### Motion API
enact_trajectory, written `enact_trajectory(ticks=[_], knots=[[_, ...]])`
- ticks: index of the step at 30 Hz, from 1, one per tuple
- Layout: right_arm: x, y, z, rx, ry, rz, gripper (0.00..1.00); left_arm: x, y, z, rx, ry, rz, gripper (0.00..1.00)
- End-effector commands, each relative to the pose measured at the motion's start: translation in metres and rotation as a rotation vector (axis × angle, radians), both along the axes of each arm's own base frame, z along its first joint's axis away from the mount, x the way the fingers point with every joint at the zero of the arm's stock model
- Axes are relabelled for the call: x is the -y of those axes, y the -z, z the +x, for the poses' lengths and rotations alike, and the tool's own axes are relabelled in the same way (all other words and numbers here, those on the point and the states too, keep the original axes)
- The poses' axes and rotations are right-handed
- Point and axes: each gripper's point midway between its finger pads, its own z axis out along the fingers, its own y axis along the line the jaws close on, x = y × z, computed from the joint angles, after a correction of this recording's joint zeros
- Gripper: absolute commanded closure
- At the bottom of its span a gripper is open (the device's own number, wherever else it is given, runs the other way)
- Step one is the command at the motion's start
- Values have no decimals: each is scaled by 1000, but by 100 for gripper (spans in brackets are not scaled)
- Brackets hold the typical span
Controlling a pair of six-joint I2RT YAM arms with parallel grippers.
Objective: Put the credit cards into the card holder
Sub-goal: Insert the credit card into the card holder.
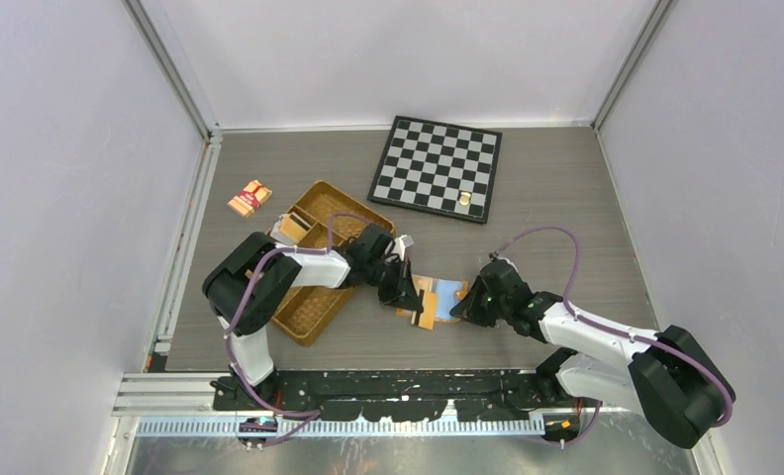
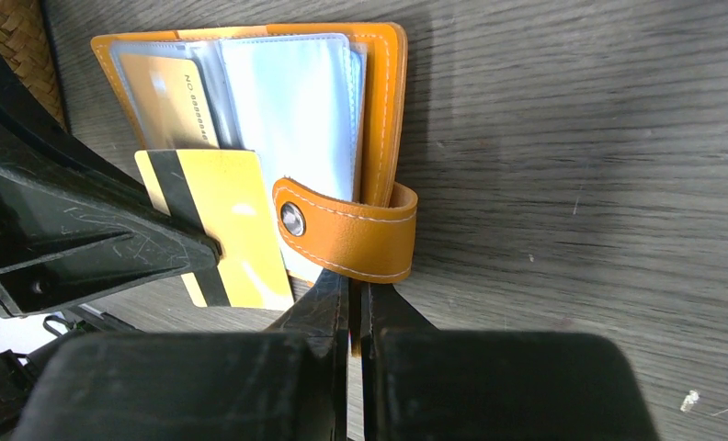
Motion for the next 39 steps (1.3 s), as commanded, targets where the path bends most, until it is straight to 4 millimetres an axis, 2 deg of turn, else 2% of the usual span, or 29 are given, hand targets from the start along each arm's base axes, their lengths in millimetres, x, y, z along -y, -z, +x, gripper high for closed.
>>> enact_trajectory(ticks=[1,12,26,39], knots=[[25,24,-19,-79,14,-116,99,-9,24,23,64,-47,88,100],[24,25,-19,-81,10,-116,99,-7,31,20,48,-28,77,100],[26,24,-20,-76,16,-113,99,-4,32,42,113,-56,98,100],[26,24,-21,-77,17,-113,99,2,27,54,152,-55,73,100]])
